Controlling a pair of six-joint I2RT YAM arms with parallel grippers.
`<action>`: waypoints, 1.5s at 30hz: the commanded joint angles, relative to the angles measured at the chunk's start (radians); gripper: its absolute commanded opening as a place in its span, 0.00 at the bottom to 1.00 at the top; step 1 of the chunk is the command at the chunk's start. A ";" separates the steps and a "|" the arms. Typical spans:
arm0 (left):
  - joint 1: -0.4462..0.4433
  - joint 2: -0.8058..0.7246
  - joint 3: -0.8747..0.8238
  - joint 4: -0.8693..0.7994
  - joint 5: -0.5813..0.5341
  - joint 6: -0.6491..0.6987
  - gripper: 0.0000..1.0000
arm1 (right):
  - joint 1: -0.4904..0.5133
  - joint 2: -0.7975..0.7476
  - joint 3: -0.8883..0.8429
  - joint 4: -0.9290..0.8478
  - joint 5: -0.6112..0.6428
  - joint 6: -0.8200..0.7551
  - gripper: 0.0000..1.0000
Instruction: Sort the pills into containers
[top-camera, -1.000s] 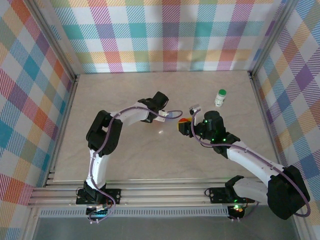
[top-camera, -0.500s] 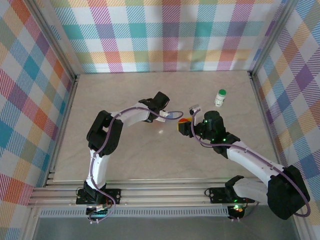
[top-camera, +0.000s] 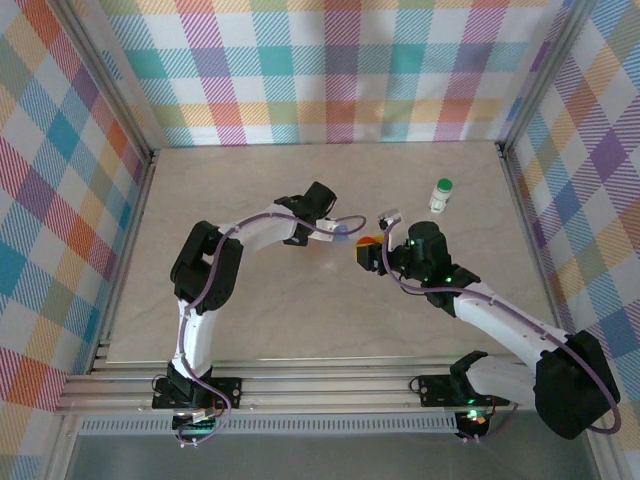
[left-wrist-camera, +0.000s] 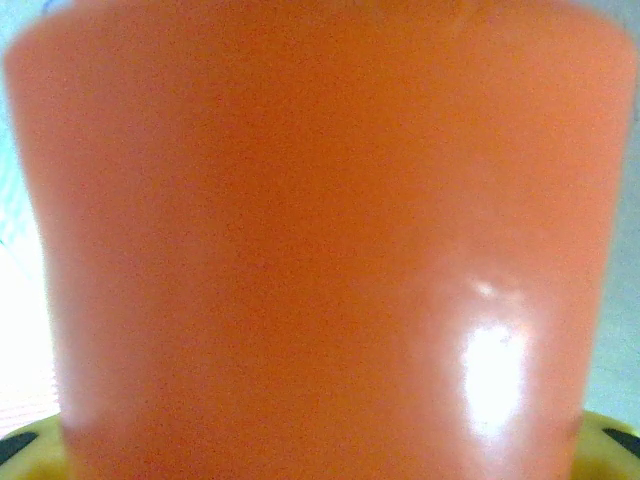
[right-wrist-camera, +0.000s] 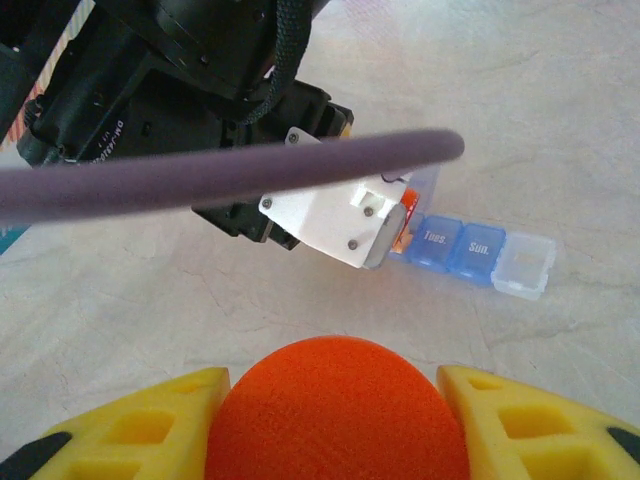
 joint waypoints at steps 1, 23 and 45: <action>0.015 -0.075 -0.027 0.003 0.061 -0.083 0.00 | 0.000 0.001 0.030 0.023 -0.015 0.011 0.00; 0.055 -0.564 -0.619 0.734 0.581 -0.611 0.00 | 0.001 -0.036 0.030 0.059 -0.043 -0.078 0.00; 0.051 -0.829 -0.829 1.109 1.265 -0.843 0.00 | 0.050 0.049 0.539 -0.326 -0.535 -0.493 0.00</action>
